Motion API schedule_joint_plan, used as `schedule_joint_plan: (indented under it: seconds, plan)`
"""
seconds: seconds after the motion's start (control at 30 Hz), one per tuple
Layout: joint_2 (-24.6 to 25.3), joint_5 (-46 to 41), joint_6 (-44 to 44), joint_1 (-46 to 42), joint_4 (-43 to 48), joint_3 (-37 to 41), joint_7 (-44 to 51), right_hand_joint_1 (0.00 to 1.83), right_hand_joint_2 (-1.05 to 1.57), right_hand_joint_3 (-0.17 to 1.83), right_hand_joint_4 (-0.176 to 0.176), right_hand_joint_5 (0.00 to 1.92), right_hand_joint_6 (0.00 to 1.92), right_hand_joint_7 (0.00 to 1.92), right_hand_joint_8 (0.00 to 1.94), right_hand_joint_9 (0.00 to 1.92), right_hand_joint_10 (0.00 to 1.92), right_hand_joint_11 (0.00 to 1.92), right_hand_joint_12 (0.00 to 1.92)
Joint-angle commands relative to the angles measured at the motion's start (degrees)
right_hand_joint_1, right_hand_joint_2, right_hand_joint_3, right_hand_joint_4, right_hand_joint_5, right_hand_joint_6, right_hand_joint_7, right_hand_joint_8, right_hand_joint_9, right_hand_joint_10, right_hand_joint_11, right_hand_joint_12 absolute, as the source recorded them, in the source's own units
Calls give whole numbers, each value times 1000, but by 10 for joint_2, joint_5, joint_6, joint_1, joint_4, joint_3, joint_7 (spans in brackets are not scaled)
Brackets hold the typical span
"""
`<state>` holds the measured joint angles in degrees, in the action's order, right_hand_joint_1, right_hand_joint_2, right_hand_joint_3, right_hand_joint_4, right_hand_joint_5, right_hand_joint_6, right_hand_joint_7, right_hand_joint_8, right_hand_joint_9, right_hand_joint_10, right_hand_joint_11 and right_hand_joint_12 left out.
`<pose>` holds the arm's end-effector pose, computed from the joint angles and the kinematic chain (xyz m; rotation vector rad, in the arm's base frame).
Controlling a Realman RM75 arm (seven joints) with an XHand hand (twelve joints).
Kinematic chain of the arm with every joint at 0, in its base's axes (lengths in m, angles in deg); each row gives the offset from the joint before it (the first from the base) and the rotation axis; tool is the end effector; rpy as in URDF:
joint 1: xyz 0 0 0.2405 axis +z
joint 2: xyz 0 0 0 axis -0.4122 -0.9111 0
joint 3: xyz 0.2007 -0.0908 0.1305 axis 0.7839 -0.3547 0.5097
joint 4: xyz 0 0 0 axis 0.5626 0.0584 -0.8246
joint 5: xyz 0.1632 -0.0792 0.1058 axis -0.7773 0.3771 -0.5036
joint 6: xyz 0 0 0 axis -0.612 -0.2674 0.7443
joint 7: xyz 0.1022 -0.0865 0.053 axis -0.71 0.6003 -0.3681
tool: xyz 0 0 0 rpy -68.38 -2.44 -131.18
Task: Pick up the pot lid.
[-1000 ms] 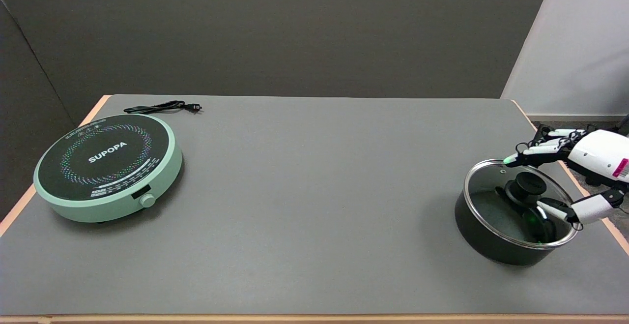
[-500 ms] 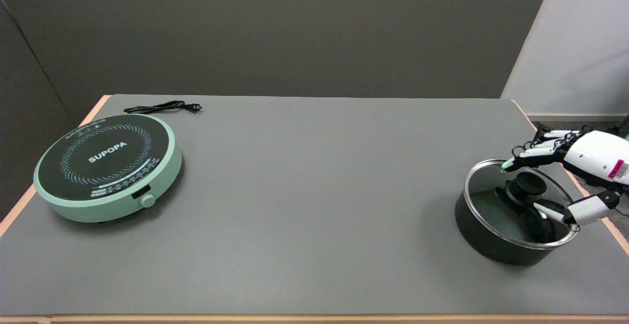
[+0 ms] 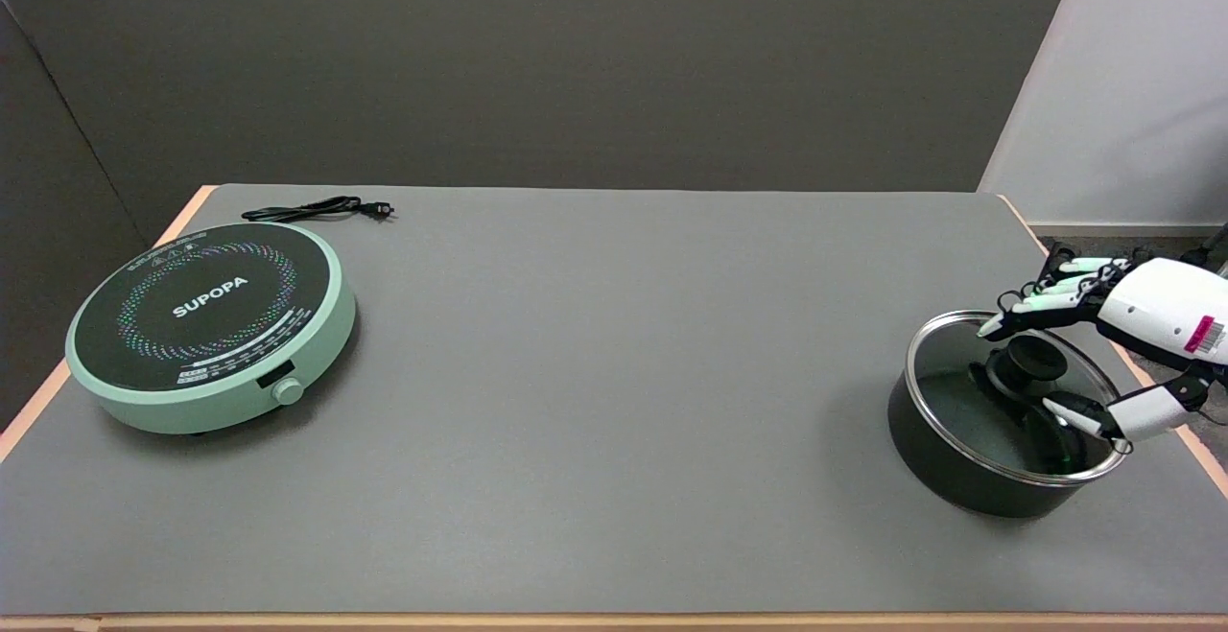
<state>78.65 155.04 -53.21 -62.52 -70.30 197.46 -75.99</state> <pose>-0.1804 -0.1410 0.5532 1.8296 -0.0304 -0.1594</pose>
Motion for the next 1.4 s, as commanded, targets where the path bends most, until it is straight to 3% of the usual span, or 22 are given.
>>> schedule_joint_plan:
  seconds: [0.03,1.4]
  plan:
    - [-8,0,-10,5,14,-10,8,874,547,948,176,623,410,784,308,772,561,474,767]
    - [-50,-1,-26,14,50,-38,8,871,559,932,176,651,508,810,337,790,592,482,772]
